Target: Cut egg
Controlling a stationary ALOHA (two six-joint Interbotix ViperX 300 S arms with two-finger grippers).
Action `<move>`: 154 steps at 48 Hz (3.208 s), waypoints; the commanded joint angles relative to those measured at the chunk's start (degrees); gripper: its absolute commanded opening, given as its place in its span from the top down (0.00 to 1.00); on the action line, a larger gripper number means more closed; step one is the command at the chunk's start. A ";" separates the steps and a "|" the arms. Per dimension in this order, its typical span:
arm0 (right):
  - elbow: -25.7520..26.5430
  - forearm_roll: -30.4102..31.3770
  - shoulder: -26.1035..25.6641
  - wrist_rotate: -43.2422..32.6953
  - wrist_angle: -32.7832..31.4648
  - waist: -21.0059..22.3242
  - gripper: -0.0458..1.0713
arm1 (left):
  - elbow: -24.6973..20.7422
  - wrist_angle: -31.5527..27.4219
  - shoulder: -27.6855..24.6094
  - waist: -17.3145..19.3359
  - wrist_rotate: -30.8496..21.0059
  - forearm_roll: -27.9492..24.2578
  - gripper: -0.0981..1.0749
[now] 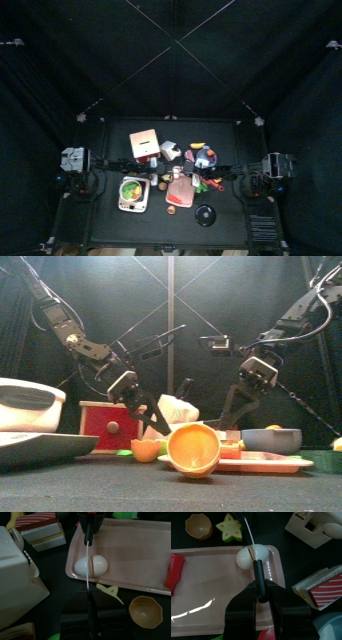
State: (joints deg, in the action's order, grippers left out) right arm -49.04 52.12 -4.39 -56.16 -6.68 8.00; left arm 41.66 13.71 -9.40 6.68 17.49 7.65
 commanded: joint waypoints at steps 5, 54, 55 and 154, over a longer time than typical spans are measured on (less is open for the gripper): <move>0.62 -0.26 -1.32 -0.26 -0.18 0.88 0.53 | -1.85 -4.75 1.05 -0.09 -0.09 -0.62 0.69; 0.35 -2.20 -2.55 -0.26 0.00 0.70 0.53 | -2.55 -7.21 5.27 0.35 0.00 -4.66 0.73; 0.35 -2.20 -2.64 -0.26 0.09 0.70 0.53 | -2.46 -6.86 5.45 0.35 -0.09 -4.57 0.73; 0.44 -2.90 -4.48 -0.35 0.00 0.53 0.53 | -3.60 2.11 5.89 -3.16 0.53 1.23 0.73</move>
State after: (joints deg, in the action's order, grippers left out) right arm -49.66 49.04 -6.94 -56.25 -7.03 8.09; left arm 38.85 13.89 -5.71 4.83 18.11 7.91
